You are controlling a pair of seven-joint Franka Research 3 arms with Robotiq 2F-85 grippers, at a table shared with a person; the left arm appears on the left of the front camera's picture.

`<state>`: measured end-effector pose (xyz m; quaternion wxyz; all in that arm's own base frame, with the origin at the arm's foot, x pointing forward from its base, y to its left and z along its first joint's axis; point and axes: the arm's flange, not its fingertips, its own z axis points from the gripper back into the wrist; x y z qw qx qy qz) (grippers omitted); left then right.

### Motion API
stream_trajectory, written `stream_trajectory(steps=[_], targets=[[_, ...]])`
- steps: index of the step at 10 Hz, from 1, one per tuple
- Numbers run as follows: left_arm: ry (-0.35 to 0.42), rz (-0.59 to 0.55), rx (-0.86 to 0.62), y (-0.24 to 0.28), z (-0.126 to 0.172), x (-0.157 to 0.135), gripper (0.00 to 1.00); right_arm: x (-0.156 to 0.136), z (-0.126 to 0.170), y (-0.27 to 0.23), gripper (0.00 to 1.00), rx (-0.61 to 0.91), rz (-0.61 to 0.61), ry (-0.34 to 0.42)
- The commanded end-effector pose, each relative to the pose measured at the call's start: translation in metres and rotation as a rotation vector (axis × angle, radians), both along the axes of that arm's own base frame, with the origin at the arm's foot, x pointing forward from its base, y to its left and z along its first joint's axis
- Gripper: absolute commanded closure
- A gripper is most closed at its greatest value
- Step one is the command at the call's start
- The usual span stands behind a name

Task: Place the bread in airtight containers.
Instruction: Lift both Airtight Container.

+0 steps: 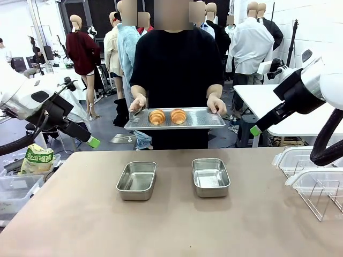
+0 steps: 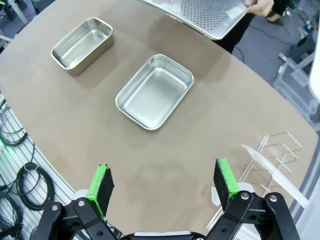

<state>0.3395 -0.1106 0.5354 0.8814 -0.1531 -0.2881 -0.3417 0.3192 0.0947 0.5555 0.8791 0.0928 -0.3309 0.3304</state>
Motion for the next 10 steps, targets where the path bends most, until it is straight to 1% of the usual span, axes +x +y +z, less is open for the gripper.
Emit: stream_trajectory(steps=[1,10], targets=[[0.004,-0.008,-0.017,0.0021,0.0005,-0.0005,0.00,-0.0007,-0.0022,-0.0002,0.00,0.007,0.006,0.006],[0.004,-0.008,-0.017,0.0021,0.0005,-0.0005,0.00,-0.0007,-0.0022,-0.0002,0.00,0.007,0.006,0.006]])
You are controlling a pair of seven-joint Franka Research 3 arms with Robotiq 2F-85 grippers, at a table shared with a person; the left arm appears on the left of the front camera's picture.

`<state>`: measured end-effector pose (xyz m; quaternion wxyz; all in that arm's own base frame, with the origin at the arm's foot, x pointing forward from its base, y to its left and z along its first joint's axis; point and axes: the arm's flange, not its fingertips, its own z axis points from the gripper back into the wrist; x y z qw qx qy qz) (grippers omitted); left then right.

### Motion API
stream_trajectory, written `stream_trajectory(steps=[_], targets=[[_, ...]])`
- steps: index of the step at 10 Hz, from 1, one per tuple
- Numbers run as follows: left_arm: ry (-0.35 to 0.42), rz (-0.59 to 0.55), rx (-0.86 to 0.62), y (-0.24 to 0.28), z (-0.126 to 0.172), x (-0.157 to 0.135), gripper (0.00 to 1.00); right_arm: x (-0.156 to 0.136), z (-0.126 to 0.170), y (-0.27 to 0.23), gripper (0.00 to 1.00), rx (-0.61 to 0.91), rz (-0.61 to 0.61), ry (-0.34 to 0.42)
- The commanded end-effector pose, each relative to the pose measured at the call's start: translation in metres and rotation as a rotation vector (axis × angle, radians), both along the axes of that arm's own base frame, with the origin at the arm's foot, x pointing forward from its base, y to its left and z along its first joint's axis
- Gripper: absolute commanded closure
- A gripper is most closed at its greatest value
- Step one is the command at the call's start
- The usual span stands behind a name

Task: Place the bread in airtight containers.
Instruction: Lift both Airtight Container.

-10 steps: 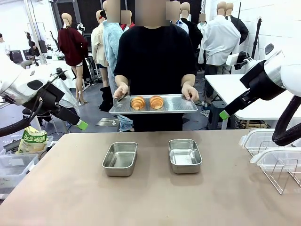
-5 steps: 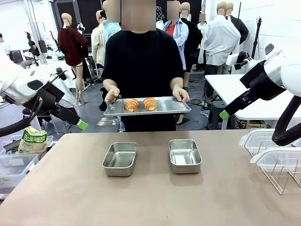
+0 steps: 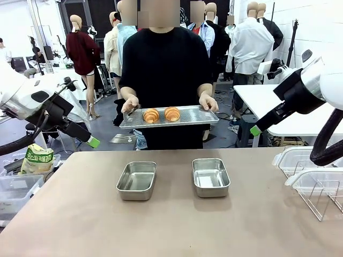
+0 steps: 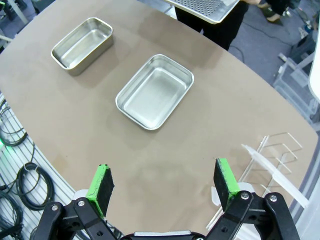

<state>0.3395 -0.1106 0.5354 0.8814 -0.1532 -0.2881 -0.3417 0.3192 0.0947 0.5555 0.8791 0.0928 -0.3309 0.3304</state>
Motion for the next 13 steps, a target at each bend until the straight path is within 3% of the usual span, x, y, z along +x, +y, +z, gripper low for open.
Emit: stream_trajectory(steps=[1,13], targets=[[0.004,-0.008,-0.017,0.0021,0.0005,-0.0005,0.00,-0.0007,-0.0022,-0.0002,0.00,0.007,0.006,0.006],[0.004,-0.008,-0.017,0.0021,0.0005,-0.0005,0.00,-0.0007,-0.0022,-0.0002,0.00,0.007,0.006,0.006]])
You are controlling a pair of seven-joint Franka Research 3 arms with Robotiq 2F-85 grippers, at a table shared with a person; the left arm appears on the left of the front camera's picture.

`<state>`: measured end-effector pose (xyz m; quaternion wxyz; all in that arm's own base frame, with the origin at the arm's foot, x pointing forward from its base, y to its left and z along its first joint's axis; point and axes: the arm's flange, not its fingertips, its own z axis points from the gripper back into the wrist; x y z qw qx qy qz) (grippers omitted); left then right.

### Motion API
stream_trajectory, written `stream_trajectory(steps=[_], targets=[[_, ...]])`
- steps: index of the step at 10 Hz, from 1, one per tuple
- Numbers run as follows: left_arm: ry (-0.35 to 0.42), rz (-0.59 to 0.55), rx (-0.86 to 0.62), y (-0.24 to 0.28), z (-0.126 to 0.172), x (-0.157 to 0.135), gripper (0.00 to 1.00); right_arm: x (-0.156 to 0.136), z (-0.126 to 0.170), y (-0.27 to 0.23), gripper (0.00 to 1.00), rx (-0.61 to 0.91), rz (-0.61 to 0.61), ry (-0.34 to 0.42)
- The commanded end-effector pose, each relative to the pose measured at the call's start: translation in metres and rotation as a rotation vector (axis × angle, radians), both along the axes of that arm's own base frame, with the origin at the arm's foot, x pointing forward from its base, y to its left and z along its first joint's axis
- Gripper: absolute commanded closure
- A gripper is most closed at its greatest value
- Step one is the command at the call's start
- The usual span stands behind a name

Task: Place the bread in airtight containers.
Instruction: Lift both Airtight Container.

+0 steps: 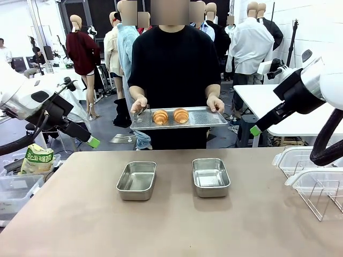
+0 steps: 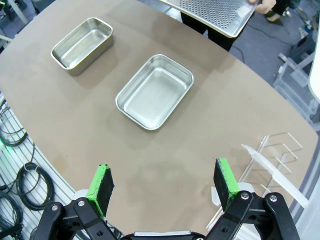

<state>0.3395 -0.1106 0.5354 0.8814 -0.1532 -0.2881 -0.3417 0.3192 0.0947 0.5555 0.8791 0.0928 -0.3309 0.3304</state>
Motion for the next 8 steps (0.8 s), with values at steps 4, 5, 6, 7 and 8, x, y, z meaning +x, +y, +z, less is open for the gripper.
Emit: stream_trajectory(steps=[4,5,6,7,8], targets=[[0.004,-0.008,-0.017,0.0021,0.0005,-0.0005,0.00,-0.0007,-0.0022,-0.0002,0.00,0.007,0.006,0.006],[0.004,-0.008,-0.017,0.0021,0.0005,-0.0005,0.00,-0.0007,-0.0022,-0.0002,0.00,0.007,0.006,0.006],[0.000,0.000,0.000,0.0000,0.0000,0.0000,0.00,-0.0007,-0.0022,-0.0002,0.00,0.007,0.006,0.006],[0.000,0.000,0.000,0.0000,0.0000,0.0000,0.00,-0.0007,-0.0022,-0.0002,0.00,0.007,0.006,0.006],[0.026,-0.002,-0.008,-0.0015,-0.0029,0.0024,0.00,-0.0007,-0.0022,-0.0002,0.00,0.007,0.006,0.006]])
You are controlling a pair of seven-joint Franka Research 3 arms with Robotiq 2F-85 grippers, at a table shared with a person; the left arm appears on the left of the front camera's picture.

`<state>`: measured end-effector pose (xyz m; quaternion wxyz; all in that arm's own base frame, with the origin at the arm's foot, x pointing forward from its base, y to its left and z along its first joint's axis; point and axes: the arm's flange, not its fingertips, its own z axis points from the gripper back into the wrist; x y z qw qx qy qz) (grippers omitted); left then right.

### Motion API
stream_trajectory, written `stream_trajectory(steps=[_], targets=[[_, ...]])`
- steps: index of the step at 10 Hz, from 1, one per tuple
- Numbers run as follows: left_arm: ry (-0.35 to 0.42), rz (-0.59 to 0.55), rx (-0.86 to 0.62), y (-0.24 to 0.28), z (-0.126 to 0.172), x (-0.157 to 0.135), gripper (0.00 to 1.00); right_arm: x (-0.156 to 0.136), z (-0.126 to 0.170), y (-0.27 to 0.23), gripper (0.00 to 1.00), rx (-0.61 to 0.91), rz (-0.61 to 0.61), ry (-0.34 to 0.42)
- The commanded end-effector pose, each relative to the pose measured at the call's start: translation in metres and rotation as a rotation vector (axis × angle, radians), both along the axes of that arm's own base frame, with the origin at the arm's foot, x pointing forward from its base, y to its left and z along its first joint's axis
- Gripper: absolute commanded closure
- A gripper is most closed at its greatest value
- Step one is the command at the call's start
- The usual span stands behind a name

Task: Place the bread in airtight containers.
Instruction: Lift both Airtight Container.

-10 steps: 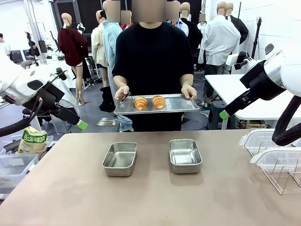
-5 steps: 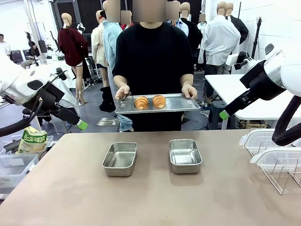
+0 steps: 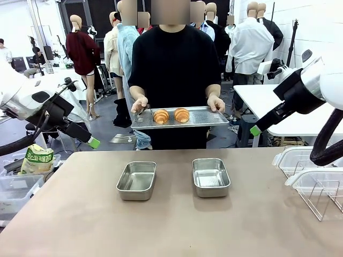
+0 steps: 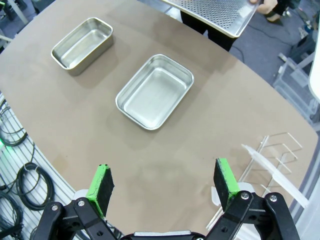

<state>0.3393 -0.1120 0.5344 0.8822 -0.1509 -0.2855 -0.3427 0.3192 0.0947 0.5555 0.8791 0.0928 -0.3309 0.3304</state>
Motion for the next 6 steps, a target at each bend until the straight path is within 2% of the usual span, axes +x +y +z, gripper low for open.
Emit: stream_trajectory(steps=[1,2,5,6], targets=[[0.050,0.040,-0.027,-0.004,-0.007,0.012,0.00,-0.001,-0.002,0.000,0.00,0.007,0.006,0.006],[0.077,0.081,-0.028,-0.012,-0.012,0.028,0.00,-0.001,-0.002,0.000,0.00,0.007,0.006,0.006],[0.146,0.129,-0.031,-0.020,-0.025,0.052,0.00,0.000,0.000,0.000,0.00,0.000,0.000,0.000],[0.166,0.168,-0.024,-0.022,-0.036,0.061,0.00,-0.020,0.048,0.003,0.00,-0.127,-0.159,-0.116]])
